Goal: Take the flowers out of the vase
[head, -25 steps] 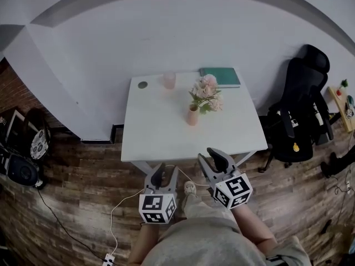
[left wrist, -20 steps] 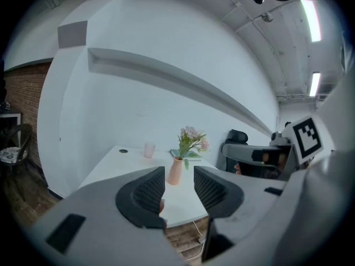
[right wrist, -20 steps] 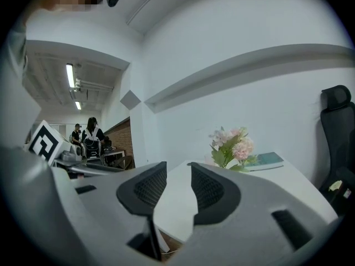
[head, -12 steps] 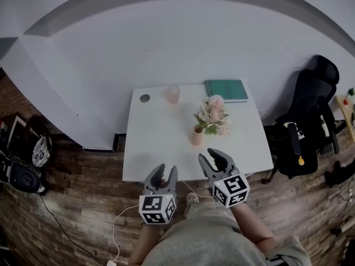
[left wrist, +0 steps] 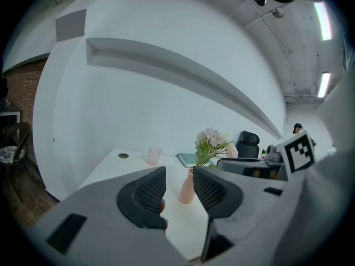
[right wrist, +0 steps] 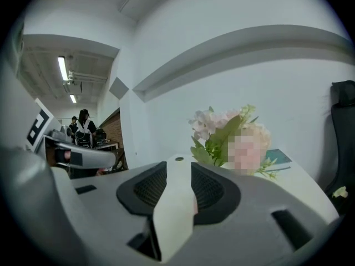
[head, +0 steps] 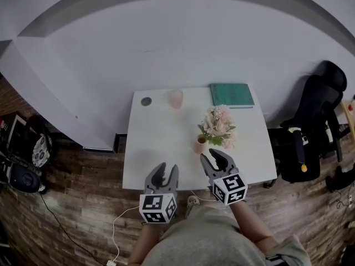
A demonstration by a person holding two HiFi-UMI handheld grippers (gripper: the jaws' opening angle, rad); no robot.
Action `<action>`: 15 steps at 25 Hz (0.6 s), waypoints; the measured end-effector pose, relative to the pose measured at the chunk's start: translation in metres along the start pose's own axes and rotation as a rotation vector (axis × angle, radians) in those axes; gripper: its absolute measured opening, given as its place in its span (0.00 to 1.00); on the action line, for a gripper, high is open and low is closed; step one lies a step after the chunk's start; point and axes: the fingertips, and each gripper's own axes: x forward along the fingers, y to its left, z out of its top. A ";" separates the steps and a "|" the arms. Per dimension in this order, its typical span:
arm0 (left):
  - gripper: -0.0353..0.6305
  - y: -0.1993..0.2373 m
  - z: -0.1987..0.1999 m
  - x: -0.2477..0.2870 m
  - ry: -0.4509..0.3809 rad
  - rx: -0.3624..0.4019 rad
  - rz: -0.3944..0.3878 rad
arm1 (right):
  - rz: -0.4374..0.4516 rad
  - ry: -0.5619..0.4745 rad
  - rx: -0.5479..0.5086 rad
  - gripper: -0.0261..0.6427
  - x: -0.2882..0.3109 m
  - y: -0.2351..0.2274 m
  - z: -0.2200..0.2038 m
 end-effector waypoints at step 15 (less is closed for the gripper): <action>0.27 0.007 -0.003 0.037 0.028 -0.003 0.001 | -0.036 0.059 0.007 0.25 0.035 -0.039 -0.028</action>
